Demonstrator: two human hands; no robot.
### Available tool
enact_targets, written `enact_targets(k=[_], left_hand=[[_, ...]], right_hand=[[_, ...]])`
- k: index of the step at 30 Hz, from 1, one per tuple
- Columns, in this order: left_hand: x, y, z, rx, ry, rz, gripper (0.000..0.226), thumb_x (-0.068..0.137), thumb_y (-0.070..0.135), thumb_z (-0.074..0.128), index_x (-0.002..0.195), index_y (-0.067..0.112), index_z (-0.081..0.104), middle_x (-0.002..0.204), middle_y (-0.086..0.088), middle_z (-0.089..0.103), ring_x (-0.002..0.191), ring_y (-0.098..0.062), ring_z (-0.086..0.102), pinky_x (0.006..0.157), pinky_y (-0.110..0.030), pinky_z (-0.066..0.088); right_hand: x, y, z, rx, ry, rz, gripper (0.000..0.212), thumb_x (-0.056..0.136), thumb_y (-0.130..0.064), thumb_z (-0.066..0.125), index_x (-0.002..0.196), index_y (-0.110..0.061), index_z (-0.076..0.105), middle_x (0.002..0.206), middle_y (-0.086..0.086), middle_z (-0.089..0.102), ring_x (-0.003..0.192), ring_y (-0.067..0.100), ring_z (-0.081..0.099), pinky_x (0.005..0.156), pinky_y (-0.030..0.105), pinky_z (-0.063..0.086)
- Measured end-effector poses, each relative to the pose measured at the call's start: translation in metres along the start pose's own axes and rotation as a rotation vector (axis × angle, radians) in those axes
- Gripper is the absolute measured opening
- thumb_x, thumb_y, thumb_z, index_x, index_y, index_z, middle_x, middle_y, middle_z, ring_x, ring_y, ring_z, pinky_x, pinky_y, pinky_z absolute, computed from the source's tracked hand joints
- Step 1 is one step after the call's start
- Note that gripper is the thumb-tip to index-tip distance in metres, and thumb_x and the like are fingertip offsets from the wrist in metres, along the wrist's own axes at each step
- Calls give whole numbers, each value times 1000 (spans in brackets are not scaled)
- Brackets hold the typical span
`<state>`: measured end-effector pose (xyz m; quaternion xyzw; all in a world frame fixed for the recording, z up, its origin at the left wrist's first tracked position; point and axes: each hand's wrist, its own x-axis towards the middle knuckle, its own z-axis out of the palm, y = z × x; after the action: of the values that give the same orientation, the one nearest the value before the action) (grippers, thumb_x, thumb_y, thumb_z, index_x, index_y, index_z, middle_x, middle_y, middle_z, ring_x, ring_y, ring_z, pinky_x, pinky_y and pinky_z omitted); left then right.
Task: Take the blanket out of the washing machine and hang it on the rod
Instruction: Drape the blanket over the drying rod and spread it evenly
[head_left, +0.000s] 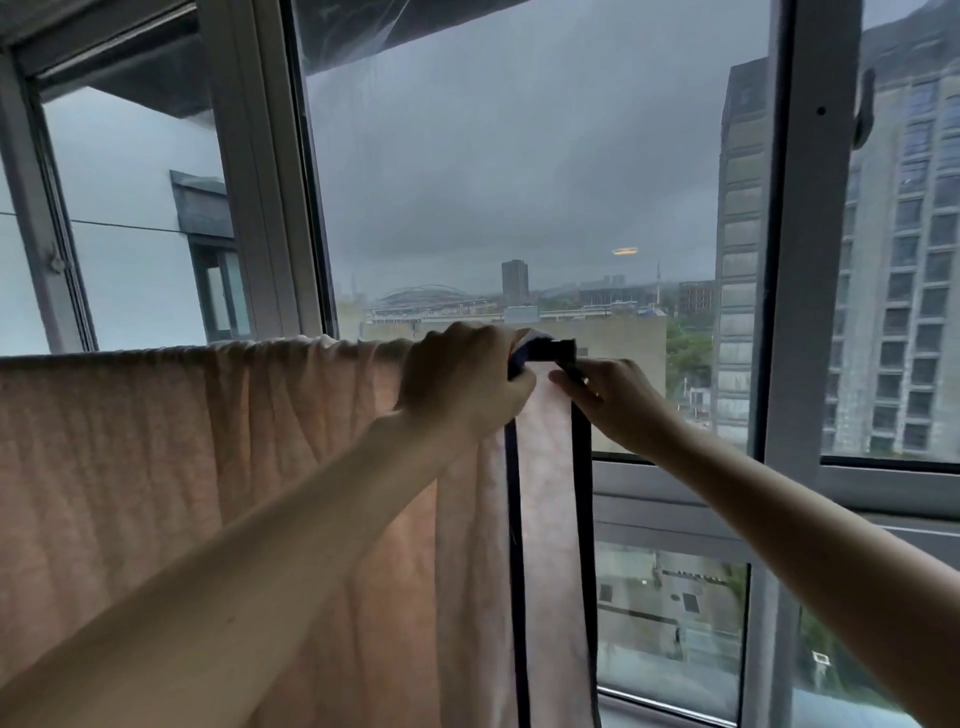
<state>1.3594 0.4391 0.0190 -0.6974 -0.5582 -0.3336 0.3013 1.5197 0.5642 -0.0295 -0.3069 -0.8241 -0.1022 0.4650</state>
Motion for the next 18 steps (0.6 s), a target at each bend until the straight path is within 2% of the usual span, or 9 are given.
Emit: enact_targets(k=[2, 3, 4, 5, 7, 9, 11, 15, 18], left_hand=[[4, 8, 3, -37, 11, 1, 9, 86, 34, 54, 80, 28, 57, 71, 0, 53, 73, -29, 55, 63, -31, 35], [7, 11, 6, -16, 21, -3, 15, 87, 35, 52, 77, 24, 55, 71, -1, 52, 71, -28, 53, 62, -31, 33], [10, 13, 10, 16, 33, -10, 23, 88, 36, 49, 79, 17, 59, 72, -3, 53, 71, -29, 53, 61, -31, 32], [14, 14, 13, 36, 43, -25, 28, 89, 36, 47, 81, 13, 62, 73, -6, 56, 73, -32, 55, 61, -32, 33], [21, 13, 19, -3, 44, -91, 30, 89, 34, 45, 76, 12, 62, 76, -10, 58, 76, -36, 56, 62, -33, 35], [26, 8, 23, -111, 20, -190, 31, 88, 33, 46, 66, 12, 53, 69, -8, 55, 73, -36, 54, 62, -32, 35], [29, 4, 26, -228, 0, -274, 33, 84, 33, 46, 62, 11, 54, 63, -8, 55, 71, -35, 55, 61, -32, 40], [33, -2, 22, -410, -31, -398, 39, 75, 37, 41, 61, 8, 62, 53, -3, 54, 70, -30, 60, 65, -32, 47], [28, -7, 18, -377, -87, -323, 36, 75, 34, 51, 53, 7, 57, 49, -3, 54, 65, -30, 62, 62, -32, 49]], right_hand=[[1, -7, -3, 91, 15, 69, 29, 97, -22, 53, 72, -22, 68, 52, -10, 53, 49, 12, 51, 51, 32, 33], [3, -11, -6, 150, 29, 134, 40, 97, -18, 51, 60, -29, 59, 45, -13, 45, 44, 4, 43, 50, 31, 30], [5, -12, -8, 217, 35, 207, 51, 98, -15, 49, 50, -30, 50, 39, -12, 39, 41, 4, 37, 48, 29, 27], [7, -12, -10, 291, 22, 273, 56, 99, -16, 46, 45, -29, 49, 36, -11, 37, 39, 4, 34, 46, 25, 24], [9, -14, -16, 466, -61, 339, 52, 101, -22, 42, 56, -26, 66, 43, -11, 54, 43, 3, 41, 48, 21, 26], [14, -13, -20, 587, -161, 391, 45, 102, -28, 40, 78, -8, 73, 74, 15, 71, 64, 19, 54, 59, 27, 30], [18, -11, -24, 629, -234, 446, 44, 100, -33, 42, 89, -1, 70, 93, 26, 70, 75, 25, 55, 68, 32, 35], [27, -5, -29, 673, -351, 427, 38, 97, -37, 49, 104, -7, 71, 101, 14, 73, 91, 24, 69, 90, 45, 50], [24, 3, -30, 636, -376, 416, 32, 94, -40, 54, 97, -16, 75, 96, 8, 74, 97, 19, 69, 92, 47, 52]])
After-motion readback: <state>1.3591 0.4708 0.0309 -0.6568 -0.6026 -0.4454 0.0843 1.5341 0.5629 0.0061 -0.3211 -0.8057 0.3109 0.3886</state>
